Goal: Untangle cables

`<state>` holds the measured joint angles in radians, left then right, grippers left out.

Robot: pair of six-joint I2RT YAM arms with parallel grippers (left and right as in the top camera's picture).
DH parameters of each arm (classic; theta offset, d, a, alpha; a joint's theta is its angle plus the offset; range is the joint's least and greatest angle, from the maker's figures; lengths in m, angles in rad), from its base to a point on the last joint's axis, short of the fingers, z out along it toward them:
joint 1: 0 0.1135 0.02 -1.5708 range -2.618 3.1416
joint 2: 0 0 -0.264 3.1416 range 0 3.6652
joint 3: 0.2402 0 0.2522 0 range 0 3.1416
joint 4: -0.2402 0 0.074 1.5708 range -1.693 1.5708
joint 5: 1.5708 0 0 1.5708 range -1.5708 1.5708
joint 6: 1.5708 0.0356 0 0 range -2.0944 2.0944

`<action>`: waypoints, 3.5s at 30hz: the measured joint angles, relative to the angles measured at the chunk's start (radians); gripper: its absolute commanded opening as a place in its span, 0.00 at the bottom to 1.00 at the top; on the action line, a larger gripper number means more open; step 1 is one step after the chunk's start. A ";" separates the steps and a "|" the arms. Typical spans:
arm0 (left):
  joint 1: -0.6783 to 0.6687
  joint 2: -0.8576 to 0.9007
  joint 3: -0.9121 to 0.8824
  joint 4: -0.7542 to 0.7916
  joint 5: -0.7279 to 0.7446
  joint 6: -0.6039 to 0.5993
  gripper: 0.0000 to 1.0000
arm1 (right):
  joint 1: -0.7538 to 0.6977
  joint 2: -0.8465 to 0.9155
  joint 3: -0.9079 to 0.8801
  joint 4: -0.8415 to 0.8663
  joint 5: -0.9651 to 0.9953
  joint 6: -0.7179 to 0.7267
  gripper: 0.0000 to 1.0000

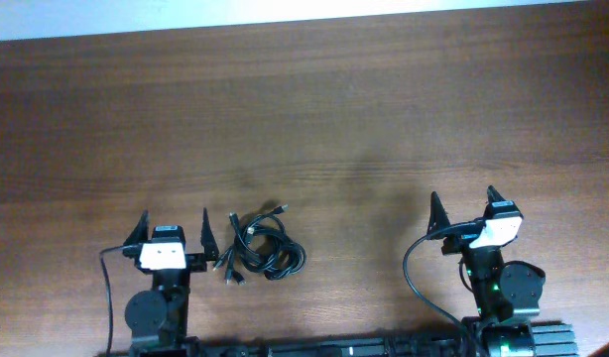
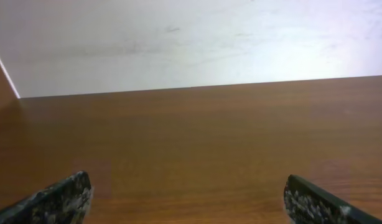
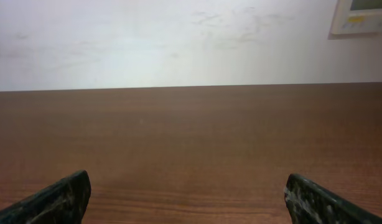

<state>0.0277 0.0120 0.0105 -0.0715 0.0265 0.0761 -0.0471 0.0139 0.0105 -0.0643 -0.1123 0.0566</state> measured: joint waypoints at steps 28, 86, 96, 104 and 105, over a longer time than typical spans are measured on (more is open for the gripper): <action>0.000 0.265 0.249 -0.176 0.052 0.005 0.99 | 0.000 0.000 0.000 0.000 0.000 0.001 0.99; -0.243 1.077 0.949 -0.903 0.231 -0.400 0.99 | 0.000 -0.002 0.000 0.000 0.000 0.000 0.99; -0.438 1.078 0.949 -0.921 0.111 -0.666 0.99 | 0.000 -0.002 0.000 0.000 0.000 0.000 0.99; -0.448 1.078 0.950 -0.876 0.076 -0.706 0.99 | 0.000 -0.002 0.000 0.000 0.000 0.000 0.99; -0.448 1.078 0.950 -0.867 0.073 -0.710 0.99 | 0.000 -0.002 0.000 0.000 0.000 0.001 0.99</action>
<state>-0.4206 1.0897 0.9604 -0.9390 0.0998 -0.6334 -0.0471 0.0120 0.0105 -0.0647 -0.1123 0.0574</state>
